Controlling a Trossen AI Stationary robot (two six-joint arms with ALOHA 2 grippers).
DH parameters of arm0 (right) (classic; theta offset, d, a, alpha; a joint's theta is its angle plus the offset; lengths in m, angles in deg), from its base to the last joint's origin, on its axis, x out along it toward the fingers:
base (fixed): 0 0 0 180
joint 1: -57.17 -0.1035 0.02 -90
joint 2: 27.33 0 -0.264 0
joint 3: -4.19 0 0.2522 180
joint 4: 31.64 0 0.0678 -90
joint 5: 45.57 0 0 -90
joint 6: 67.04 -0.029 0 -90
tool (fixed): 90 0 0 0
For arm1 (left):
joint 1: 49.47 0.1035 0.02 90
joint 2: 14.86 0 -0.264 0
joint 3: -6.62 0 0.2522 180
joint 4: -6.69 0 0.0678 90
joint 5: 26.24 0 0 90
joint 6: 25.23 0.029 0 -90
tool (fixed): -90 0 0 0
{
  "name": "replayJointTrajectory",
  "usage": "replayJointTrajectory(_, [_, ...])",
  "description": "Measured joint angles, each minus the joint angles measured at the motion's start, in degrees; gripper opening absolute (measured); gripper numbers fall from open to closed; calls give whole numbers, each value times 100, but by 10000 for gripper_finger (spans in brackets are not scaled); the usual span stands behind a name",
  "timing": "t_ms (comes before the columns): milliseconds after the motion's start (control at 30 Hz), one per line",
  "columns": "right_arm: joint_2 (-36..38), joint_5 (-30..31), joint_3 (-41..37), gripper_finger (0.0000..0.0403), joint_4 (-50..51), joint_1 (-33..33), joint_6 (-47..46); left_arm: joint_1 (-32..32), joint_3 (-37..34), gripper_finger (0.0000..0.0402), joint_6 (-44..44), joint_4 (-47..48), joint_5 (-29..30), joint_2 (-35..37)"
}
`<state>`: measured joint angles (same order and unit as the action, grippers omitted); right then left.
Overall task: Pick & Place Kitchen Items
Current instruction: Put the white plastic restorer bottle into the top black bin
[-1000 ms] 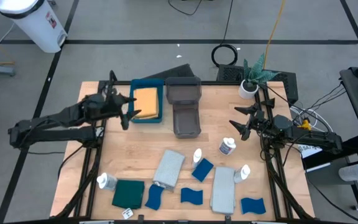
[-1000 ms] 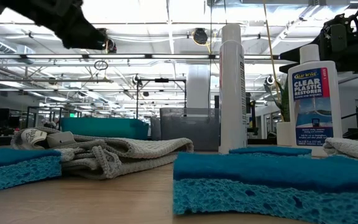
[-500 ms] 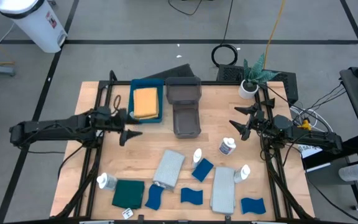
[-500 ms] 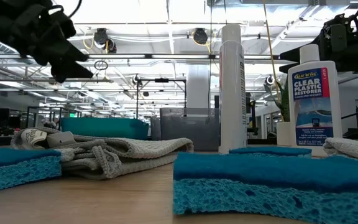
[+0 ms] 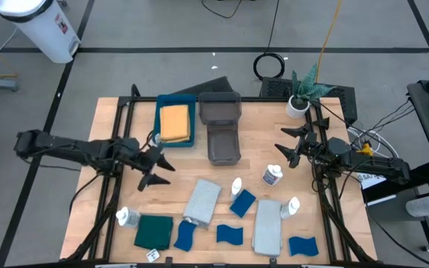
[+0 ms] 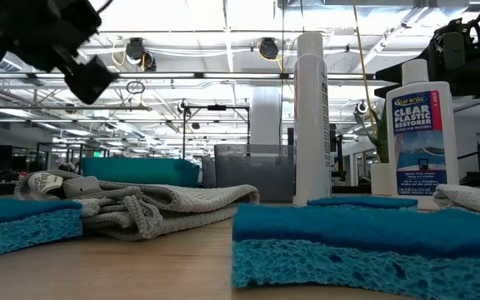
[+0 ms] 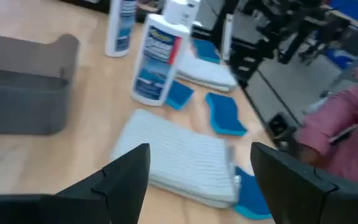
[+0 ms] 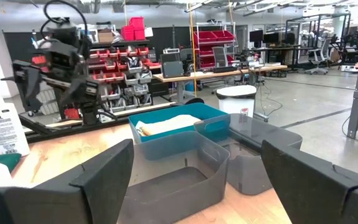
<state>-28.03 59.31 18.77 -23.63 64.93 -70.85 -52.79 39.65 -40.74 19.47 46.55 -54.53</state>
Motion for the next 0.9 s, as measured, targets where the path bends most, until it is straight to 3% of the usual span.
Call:
replayJointTrajectory(100, [-1, 0, -2, 334, 1, -2, 0, -342, 430, 280, -175, 780, 347, -11])
replayJointTrajectory(267, [1, 0, -2, 334, -1, 0, -2, -1030, 1876, 280, -973, 3588, 1547, -449])
replayJointTrajectory(400, [1, 0, 0, 334, -1, 0, -2, -1562, 2976, 280, -2142, 5288, 1669, -1091])
replayJointTrajectory(500, [0, 0, -1, 334, -1, -1, 0, -1952, 3576, 280, -3122, 6377, 1502, -1668])
replayJointTrajectory(633, [-1, 0, -2, 334, -1, 0, 0, -2297, 4137, 280, -4613, 7248, 721, -2297])
replayJointTrajectory(900, [1, -1, 0, 334, 0, -1, -1, -2889, 4558, 280, -6808, 7447, -350, -2802])
